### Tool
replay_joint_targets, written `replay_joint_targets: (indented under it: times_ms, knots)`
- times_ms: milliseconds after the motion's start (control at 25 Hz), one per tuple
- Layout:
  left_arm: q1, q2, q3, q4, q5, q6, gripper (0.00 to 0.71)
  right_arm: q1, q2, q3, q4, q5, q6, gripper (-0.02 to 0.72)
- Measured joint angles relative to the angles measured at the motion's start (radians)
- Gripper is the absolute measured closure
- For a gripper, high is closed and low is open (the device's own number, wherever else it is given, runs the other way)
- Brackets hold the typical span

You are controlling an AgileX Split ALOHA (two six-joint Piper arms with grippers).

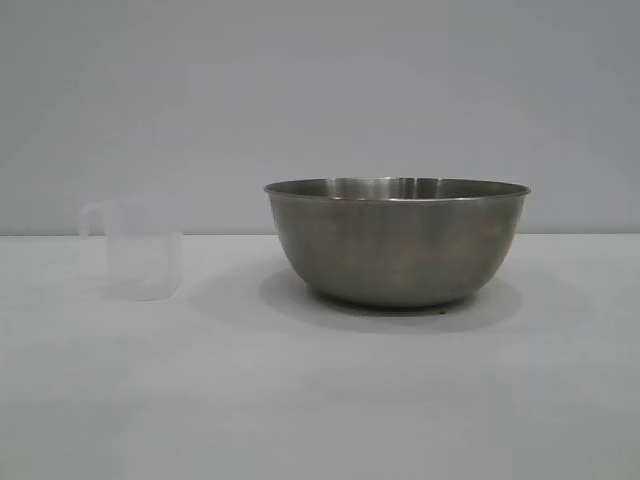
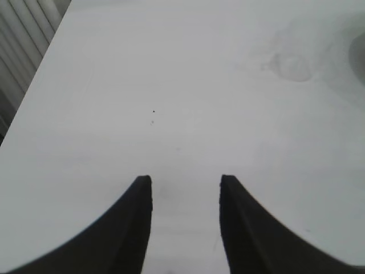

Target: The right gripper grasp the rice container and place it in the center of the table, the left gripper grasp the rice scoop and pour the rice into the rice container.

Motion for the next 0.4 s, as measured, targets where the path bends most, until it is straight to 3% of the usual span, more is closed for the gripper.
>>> replay_joint_targets:
  times_ms: [400]
  knots:
    - [0.000, 0.000, 0.000, 0.000, 0.000, 0.000, 0.450, 0.000, 0.000, 0.000, 0.000, 0.000, 0.005, 0.148]
